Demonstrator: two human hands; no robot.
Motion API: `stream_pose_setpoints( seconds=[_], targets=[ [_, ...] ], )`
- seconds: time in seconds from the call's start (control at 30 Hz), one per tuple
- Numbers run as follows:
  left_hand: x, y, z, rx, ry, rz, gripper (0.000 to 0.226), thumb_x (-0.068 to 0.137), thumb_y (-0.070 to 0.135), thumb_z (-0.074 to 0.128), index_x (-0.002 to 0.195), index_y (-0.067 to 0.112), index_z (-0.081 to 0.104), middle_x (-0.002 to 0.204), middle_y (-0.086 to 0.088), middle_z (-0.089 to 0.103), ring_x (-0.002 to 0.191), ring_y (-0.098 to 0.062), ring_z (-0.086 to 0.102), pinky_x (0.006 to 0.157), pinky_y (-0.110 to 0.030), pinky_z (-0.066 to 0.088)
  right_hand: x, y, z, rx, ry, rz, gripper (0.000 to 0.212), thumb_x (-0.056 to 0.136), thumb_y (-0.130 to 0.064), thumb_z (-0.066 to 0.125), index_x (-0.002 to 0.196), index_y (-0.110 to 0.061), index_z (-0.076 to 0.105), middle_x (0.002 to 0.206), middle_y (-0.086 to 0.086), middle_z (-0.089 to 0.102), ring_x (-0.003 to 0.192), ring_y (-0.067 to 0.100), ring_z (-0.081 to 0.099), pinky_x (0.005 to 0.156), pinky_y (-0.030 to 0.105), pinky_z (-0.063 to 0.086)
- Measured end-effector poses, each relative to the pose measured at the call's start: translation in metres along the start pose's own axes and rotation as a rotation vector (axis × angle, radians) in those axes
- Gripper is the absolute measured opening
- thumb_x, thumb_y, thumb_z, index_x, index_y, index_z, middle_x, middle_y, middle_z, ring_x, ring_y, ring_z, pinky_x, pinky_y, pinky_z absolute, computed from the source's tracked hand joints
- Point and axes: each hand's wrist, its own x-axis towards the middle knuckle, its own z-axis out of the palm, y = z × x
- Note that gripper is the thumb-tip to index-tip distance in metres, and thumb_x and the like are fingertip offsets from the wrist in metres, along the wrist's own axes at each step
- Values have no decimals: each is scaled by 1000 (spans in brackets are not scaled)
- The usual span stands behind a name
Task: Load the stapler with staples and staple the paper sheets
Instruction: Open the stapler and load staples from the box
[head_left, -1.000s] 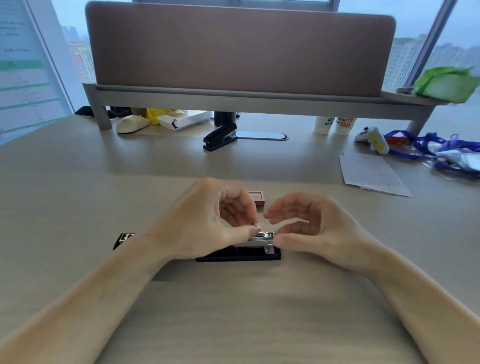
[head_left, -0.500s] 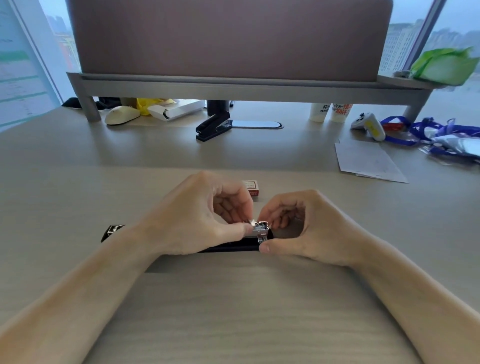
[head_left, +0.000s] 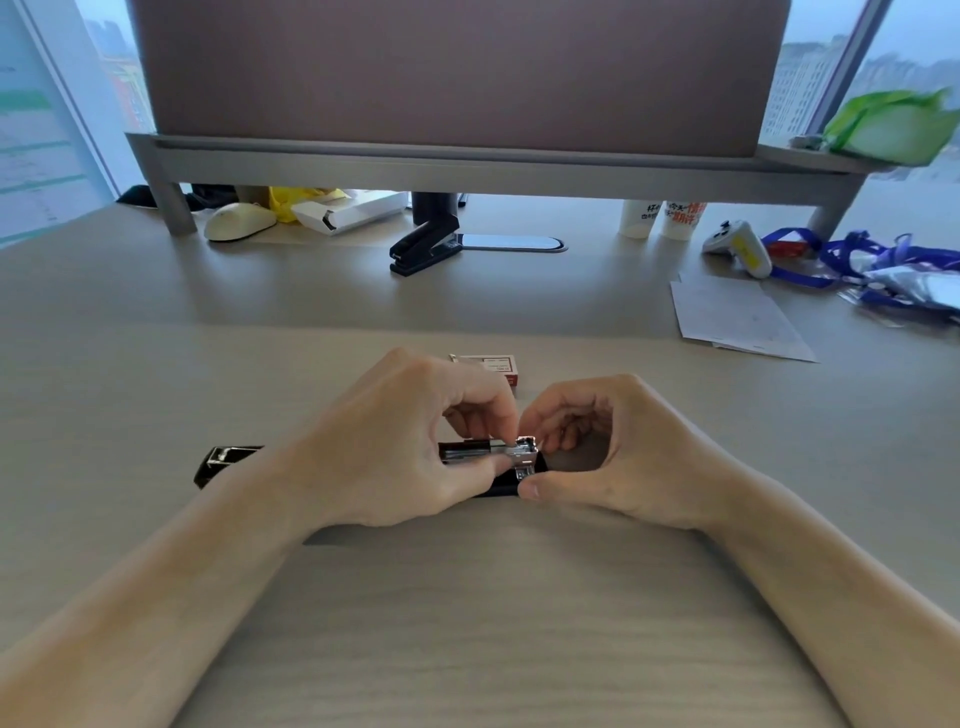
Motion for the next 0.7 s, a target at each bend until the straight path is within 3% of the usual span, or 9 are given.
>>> stream_pose_setpoints(
  seconds=[0.37,0.7],
  targets=[
    [-1,-7,-4,81,-53,29,14,77,26,83,80,27,70,76,12,66,76,-10,65,70,-35,53,0,-2,-1,-36,10,9,29,71,-17,95,95,-22,78,87,-1,78,83,22,70,80,36,57],
    [0,-8,3,48,-89,57,16,84,24,80,92,33,70,87,13,67,83,-10,62,70,-31,52,0,1,0,-33,-1,-8,29,71,-17,95,95,-22,78,84,-5,76,79,11,67,76,25,54]
  ],
)
